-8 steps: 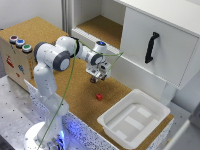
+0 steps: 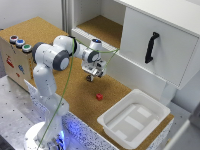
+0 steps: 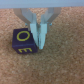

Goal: Go slide the purple block to the left

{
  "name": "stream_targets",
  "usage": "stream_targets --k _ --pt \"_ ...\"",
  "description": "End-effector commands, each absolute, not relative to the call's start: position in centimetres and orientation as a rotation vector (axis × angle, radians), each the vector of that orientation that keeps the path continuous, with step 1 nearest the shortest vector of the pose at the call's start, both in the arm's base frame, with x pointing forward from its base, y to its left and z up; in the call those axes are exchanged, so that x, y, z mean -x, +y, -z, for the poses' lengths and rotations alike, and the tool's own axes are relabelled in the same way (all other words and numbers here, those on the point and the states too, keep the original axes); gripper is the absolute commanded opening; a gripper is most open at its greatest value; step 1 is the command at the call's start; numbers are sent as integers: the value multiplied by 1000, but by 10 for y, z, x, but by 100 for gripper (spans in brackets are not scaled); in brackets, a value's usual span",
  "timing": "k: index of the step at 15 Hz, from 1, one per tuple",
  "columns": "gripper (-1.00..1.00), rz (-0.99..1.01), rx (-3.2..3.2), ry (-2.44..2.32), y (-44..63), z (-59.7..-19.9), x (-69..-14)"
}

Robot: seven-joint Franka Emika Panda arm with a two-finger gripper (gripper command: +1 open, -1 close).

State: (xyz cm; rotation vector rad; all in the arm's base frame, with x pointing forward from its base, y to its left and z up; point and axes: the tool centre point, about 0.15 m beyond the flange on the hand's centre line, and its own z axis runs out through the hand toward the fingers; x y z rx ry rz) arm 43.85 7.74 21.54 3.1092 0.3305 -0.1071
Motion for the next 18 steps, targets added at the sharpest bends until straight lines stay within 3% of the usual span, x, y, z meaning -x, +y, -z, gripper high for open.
stream_targets --k 1,13,18 --pt "-100 143 -3132 387 111 -210 -437" --pt "-100 144 -3227 604 173 -206 -423" --pt "-100 38 -3211 391 134 -231 -416"
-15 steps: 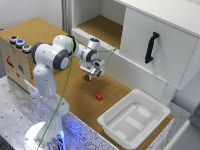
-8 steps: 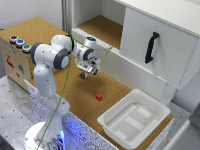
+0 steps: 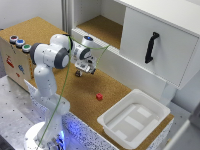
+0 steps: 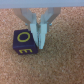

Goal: Go slide the purple block to the left

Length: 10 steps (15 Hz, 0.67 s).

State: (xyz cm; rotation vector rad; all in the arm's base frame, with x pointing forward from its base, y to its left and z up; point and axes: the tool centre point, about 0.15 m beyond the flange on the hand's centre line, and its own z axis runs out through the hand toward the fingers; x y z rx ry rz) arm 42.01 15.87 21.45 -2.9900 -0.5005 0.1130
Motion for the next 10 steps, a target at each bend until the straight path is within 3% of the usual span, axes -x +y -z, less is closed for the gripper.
stream_targets --k 1,10 --pt "-100 -26 3037 -342 128 -234 -414" --pt "-100 85 3115 -146 56 -260 -405"
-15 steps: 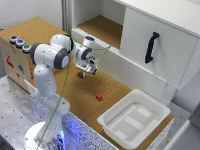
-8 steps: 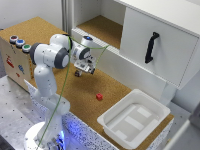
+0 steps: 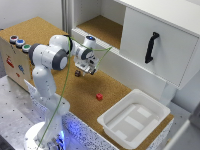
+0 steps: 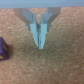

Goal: Go slide the purple block to the left

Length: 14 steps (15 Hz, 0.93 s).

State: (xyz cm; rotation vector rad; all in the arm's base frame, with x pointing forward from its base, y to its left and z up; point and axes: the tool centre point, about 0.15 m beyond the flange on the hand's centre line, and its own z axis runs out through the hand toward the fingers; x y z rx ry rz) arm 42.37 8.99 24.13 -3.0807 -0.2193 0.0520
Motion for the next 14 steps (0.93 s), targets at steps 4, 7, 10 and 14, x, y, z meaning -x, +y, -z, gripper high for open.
stream_targets --k 4,7,10,14 --pt "100 51 3078 -144 35 -260 -407" --pt "100 37 3040 -162 13 -255 -405" --pt "100 56 3018 -261 -7 -255 -407" --pt "100 88 3020 -318 -42 -269 -412"
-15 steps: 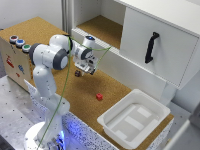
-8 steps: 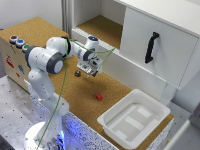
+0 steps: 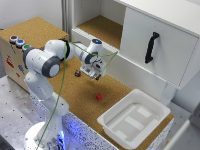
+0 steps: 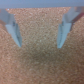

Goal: Go slide the purple block to the left

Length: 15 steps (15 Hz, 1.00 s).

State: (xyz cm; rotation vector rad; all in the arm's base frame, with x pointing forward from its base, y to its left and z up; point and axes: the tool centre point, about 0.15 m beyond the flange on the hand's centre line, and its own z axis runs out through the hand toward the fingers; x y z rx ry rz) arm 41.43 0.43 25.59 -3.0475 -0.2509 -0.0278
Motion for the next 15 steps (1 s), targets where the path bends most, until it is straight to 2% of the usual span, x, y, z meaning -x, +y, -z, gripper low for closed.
stream_targets --k 1,9,15 --pt "100 103 3024 -309 -57 -281 -411" --pt "100 308 3005 -251 -138 -373 -416" --pt "100 319 3006 -242 -142 -376 -416"
